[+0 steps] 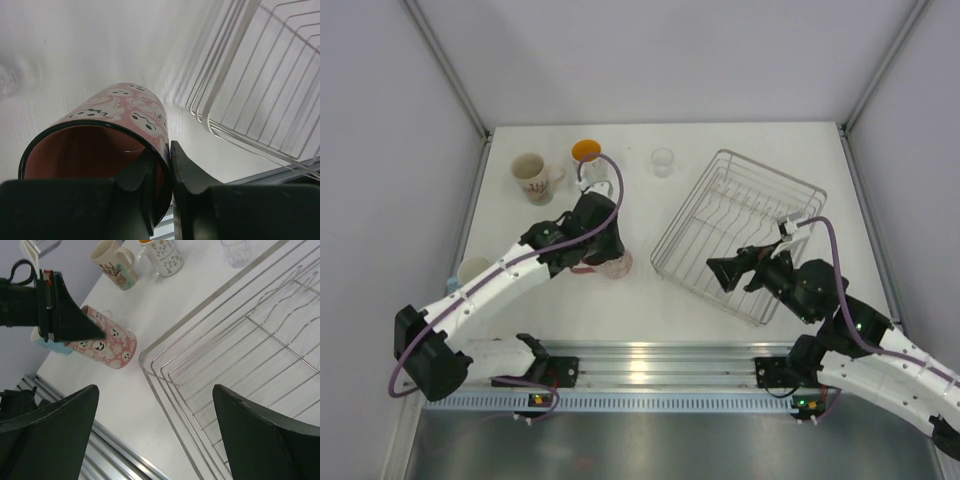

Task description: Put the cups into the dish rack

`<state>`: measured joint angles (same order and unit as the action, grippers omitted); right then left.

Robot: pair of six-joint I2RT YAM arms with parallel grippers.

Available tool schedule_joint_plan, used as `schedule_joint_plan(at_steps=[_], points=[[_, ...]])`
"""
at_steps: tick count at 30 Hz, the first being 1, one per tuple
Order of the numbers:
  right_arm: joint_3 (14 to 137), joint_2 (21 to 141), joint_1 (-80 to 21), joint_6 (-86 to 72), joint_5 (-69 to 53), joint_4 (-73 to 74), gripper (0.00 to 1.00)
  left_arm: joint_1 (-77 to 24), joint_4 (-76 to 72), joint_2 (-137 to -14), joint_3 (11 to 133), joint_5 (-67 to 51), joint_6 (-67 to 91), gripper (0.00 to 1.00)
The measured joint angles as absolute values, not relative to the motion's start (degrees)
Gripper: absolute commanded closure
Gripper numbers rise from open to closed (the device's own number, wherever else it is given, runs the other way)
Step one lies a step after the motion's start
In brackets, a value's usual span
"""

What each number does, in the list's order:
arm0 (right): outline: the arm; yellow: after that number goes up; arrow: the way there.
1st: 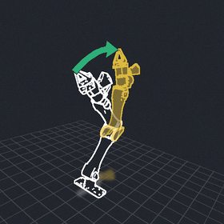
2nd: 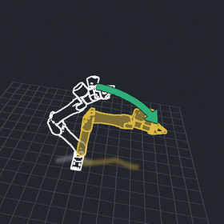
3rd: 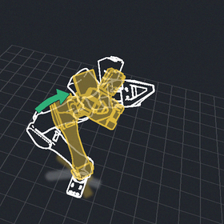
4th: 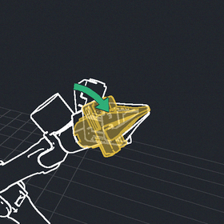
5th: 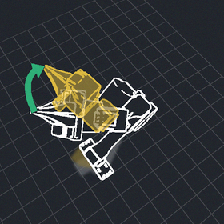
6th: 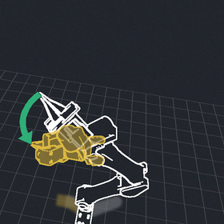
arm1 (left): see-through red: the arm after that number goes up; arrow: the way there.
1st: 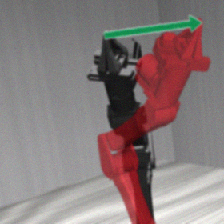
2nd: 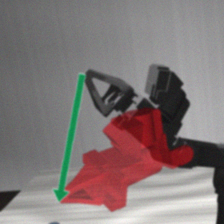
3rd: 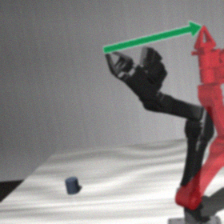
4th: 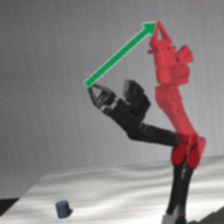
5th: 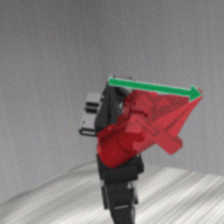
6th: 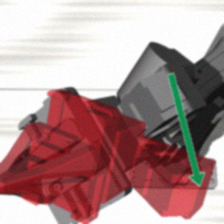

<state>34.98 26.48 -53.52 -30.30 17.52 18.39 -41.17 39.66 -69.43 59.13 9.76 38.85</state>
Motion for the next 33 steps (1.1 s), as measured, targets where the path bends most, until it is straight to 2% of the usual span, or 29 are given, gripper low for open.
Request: schedule_joint_plan(at_steps=[8,16,23,33], points=[[33.8,26.1,-53.5,-25.2,9.7,10.3,0.03,-41.1,38.1,-63.7,65.8,6.9,38.1,1.00],[29.3,28.6,-53.5,-19.0,4.6,-3.5,0.02,-41.1,26.8,-57.2,65.7,-1.7,42.7,1.00],[26.5,29.3,-53.5,-14.4,1.5,-11.5,0.01,-39.5,6.1,-56.0,62.8,-15.5,53.0,1.00],[28.2,33.9,-53.3,-12.4,-7.8,-16.0,0.03,-36.4,-35.2,-67.3,54.0,-32.1,83.0,1.00]])
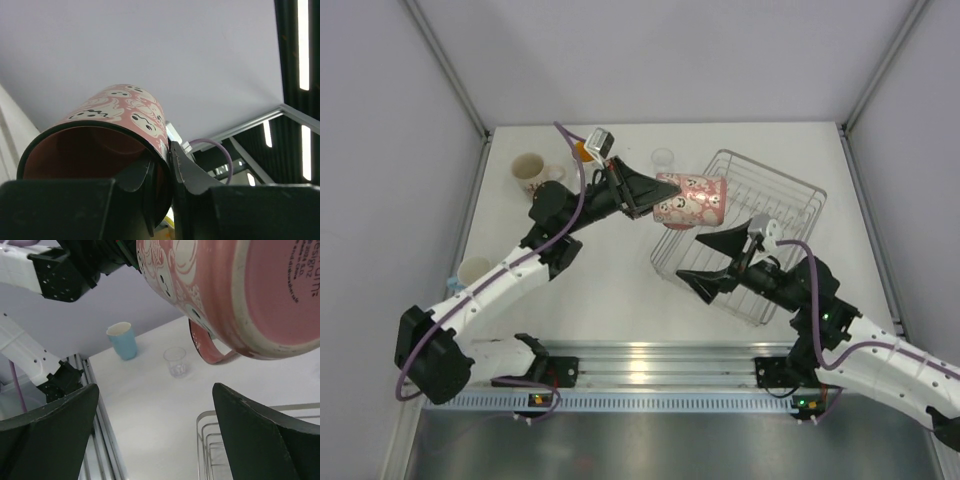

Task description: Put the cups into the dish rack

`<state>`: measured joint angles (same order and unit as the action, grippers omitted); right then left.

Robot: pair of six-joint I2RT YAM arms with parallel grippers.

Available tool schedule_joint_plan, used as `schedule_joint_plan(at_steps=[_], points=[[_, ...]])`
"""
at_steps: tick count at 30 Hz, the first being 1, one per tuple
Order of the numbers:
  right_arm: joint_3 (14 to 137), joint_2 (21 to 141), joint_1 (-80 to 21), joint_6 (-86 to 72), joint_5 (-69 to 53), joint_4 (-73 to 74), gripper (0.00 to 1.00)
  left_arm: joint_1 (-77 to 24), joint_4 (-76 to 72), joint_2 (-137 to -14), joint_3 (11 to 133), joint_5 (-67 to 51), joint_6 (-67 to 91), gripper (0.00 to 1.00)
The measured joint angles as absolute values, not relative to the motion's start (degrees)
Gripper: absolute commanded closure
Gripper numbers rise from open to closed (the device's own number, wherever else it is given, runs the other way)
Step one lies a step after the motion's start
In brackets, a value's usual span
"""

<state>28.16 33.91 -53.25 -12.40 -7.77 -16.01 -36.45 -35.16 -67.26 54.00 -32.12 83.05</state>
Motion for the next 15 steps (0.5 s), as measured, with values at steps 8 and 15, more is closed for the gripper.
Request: schedule_joint_plan(at_steps=[8,15], points=[[29.8,37.8,-50.3,-12.6,-11.8,-22.4,0.09,-36.4,-53.4,-69.8,51.7,-35.2,98.0,1.00],[32.0,41.8,-46.3,-12.3,-16.3,-24.7,0.22,-36.4,-60.6,-68.3,48.9,-35.2,103.5,1.00]])
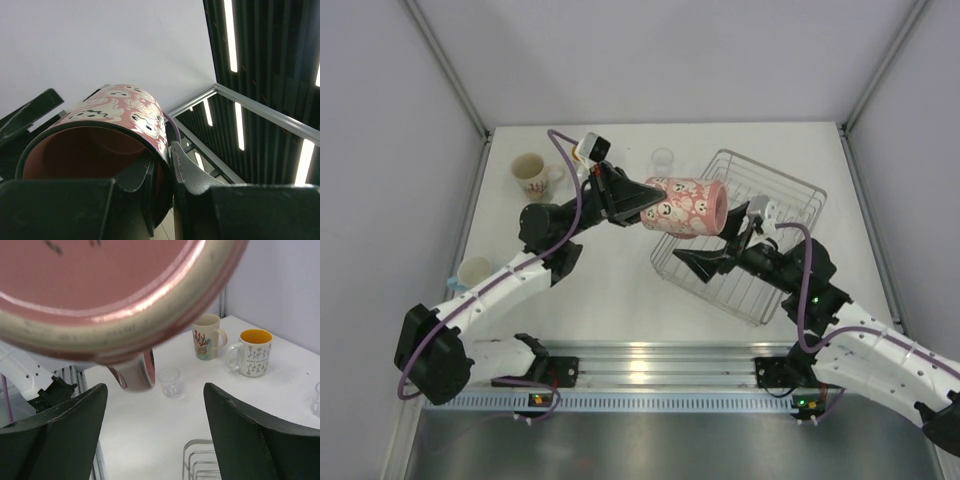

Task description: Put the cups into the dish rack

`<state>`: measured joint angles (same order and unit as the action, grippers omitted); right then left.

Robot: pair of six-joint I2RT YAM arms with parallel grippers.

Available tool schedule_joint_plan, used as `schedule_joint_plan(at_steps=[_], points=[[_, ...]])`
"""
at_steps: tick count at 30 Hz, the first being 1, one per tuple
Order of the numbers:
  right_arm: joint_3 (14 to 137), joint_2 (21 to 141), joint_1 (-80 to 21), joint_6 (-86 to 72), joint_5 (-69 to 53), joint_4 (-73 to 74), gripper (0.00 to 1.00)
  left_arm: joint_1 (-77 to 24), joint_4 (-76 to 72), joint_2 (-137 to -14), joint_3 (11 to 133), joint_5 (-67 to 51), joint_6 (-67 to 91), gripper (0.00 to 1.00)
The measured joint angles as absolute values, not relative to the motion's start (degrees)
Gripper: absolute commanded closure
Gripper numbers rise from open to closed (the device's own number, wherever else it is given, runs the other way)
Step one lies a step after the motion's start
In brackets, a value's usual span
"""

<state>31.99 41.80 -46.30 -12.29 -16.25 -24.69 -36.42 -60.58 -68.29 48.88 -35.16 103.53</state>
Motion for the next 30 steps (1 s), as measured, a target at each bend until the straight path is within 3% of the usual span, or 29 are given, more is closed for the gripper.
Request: schedule_joint_plan(at_steps=[9,19,30], points=[[34.9,44.3,-46.1,-13.4,-20.1,-29.3,0.36,-36.4,-61.6,-67.9,43.3,-33.8,105.7,1.00],[35.0,50.6,-45.8,-18.8,-23.1,-34.5,0.43,-36.4,-64.5,-67.9,41.0,-30.0,108.2,1.00],[35.0,52.3,-45.7,-21.6,-24.4,-37.2,0.61,-36.4,-67.5,-66.9,37.7,-26.5,111.7,1.00]])
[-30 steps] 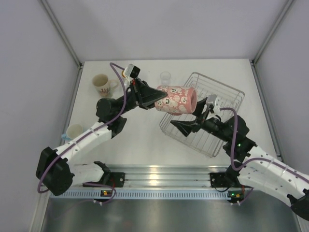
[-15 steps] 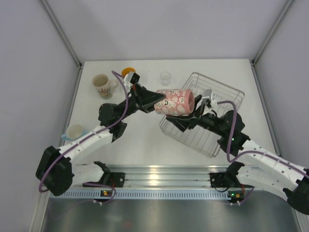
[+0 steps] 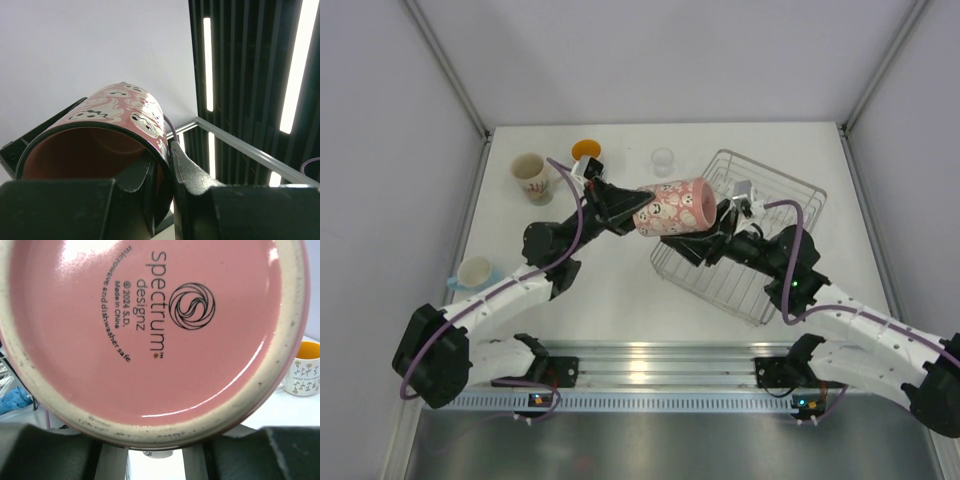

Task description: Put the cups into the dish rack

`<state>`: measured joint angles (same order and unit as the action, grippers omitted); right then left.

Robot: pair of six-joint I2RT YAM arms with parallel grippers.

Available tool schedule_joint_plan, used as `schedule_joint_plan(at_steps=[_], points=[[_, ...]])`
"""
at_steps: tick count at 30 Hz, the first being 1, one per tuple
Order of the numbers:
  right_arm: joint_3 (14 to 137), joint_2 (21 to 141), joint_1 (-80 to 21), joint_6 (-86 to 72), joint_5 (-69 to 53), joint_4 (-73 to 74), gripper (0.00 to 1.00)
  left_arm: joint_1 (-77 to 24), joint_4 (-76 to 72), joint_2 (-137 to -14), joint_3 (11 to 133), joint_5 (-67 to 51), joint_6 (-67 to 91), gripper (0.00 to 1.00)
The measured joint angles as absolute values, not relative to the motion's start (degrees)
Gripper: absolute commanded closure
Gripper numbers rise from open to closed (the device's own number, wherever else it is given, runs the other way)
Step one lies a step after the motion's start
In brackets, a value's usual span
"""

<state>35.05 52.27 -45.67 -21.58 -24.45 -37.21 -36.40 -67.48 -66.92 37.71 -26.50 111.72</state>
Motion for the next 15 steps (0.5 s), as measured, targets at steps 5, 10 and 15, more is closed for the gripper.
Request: schedule_joint_plan(at_steps=[5,10,15], points=[[35.0,54.1,-45.5,-23.2,-25.1,-38.5,0.67,-36.4,-68.4,-66.9,36.3,-24.5,112.9,1.00],[35.0,55.2,-45.1,-24.7,-25.1,-39.2,0.89,-36.4,-69.5,-66.8,34.6,-22.1,114.1,1.00],[34.9,56.2,-44.9,-26.1,-25.6,-39.8,1.00,-36.6,-67.2,-65.4,33.8,-20.7,114.2,1.00]])
